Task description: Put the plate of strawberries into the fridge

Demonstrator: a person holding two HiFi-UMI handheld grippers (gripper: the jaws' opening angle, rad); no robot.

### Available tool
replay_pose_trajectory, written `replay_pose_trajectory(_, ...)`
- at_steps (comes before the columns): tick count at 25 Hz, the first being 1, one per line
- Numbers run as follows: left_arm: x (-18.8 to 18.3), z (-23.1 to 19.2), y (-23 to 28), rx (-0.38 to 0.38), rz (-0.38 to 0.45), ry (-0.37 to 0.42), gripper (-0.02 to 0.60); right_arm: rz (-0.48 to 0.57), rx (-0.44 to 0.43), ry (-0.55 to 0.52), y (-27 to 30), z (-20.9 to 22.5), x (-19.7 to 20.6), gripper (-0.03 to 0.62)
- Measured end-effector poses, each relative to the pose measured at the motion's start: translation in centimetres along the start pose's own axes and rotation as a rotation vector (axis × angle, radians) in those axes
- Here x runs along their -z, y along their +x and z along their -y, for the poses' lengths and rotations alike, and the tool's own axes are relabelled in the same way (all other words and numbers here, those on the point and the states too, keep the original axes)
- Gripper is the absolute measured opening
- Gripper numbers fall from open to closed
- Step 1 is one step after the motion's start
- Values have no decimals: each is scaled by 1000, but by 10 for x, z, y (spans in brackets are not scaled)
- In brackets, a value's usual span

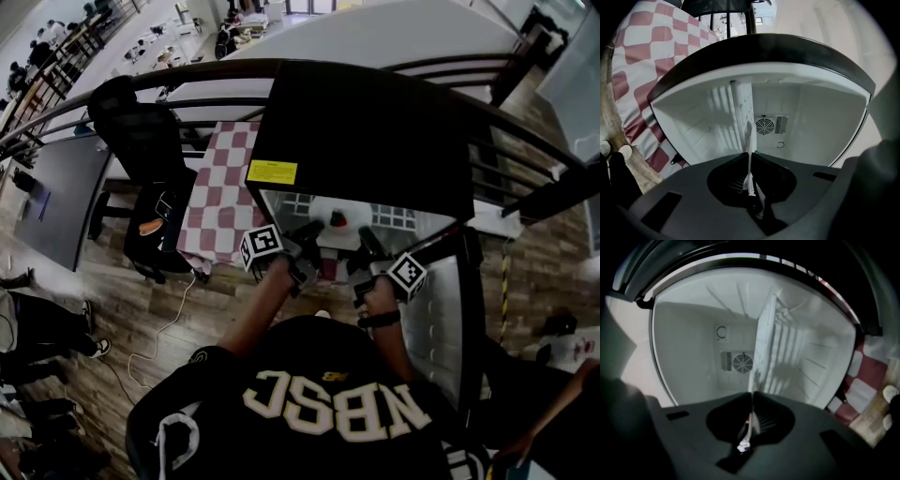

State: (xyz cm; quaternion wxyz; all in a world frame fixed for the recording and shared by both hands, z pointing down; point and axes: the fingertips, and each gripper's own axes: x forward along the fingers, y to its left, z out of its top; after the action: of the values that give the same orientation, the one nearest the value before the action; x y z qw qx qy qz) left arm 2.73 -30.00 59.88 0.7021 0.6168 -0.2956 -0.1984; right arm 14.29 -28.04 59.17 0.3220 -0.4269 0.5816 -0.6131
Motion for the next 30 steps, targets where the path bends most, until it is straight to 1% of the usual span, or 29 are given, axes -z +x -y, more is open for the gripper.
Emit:
replay_pose_trajectory(6,-4,-1,3,23,24,-26,26,-4,-4,1,5,-1,-2,32)
replay_pose_trajectory(11,-9,2,8,52,26,-47,26,12,-16,11,10,-3,-7,34)
replay_pose_trajectory(15,-11,2,9,59,30,-25,26,10,-10,3,12,-1,-7,34)
replay_pose_trajectory(19,-15,4,10,62,32,-21,26,14,-21,-7,15,-3,-9,34)
replay_pose_trajectory(22,-21,5,6,57,42,9,26,23,-37,-26,16,-2,-10,34)
replay_pose_trajectory(26,-23,5,3,40,43,48,29,30,-27,-41,15,3,-13,35)
replay_pose_trajectory(27,-23,6,3,42,39,55,36,31,-27,-48,15,4,-14,35)
replay_pose_trajectory(30,-22,10,3,58,24,54,86,39,-30,-55,15,2,-13,35)
